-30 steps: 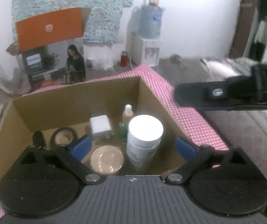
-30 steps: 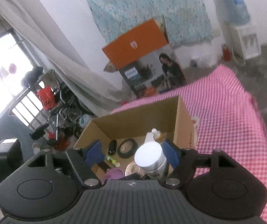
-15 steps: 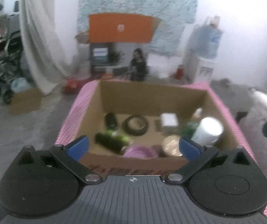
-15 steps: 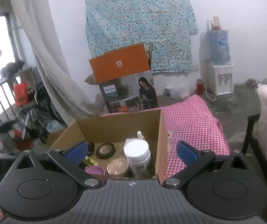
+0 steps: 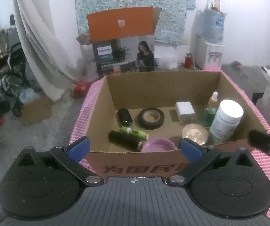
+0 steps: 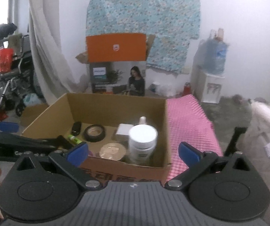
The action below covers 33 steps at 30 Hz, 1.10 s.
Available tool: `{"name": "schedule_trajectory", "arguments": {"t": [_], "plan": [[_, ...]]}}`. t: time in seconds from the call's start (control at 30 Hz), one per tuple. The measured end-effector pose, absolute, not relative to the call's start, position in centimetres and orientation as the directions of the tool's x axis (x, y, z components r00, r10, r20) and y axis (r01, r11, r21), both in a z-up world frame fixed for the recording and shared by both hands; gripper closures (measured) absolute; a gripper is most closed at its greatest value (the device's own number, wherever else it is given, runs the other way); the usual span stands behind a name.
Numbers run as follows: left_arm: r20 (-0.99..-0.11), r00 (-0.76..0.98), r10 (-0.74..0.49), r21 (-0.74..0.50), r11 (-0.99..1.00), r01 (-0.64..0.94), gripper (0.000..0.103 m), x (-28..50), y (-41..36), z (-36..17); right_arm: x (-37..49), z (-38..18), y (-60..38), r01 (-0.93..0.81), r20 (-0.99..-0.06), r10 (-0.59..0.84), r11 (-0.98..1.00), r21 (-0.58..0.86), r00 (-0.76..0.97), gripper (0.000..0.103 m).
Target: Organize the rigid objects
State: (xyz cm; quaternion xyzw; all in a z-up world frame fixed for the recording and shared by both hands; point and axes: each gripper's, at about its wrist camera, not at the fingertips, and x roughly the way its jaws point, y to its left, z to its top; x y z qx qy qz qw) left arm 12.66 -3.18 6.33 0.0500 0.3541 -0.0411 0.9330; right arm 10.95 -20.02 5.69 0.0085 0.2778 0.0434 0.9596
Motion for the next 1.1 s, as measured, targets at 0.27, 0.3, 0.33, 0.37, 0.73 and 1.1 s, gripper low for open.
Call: {"name": "schedule_trajectory", "arguments": {"t": [0.27, 0.3, 0.33, 0.37, 0.73, 1.1], "plan": [[-0.678, 0.732, -0.071, 0.007, 0.995, 0.102, 0.0, 12.7, -2.4, 6.0, 12.6, 4.7, -19.4, -0.06, -0.572, 0.082, 0.997, 0.057, 0.816, 0.0], [-0.681, 0.729, -0.075, -0.002, 0.995, 0.101, 0.0, 12.7, -2.2, 5.9, 12.7, 4.6, -19.3, -0.057, -0.577, 0.08, 0.997, 0.058, 0.813, 0.0], [-0.683, 0.726, -0.08, -0.009, 0.995, 0.101, 0.0, 12.8, -2.1, 5.8, 12.9, 4.5, -19.3, -0.054, -0.583, 0.079, 0.997, 0.06, 0.809, 0.0], [-0.685, 0.724, -0.083, -0.016, 0.995, 0.099, 0.0, 12.9, -2.0, 5.8, 13.0, 4.3, -19.2, -0.05, -0.588, 0.077, 0.997, 0.062, 0.805, 0.0], [-0.682, 0.727, -0.076, -0.009, 0.995, 0.096, 0.0, 13.2, -1.7, 5.7, 13.7, 3.8, -18.9, -0.039, -0.612, 0.078, 0.996, 0.076, 0.787, 0.0], [-0.685, 0.725, -0.073, -0.001, 0.995, 0.099, 0.0, 13.2, -1.7, 5.7, 14.1, 3.4, -19.2, -0.03, -0.623, 0.081, 0.995, 0.093, 0.778, 0.0]]}}
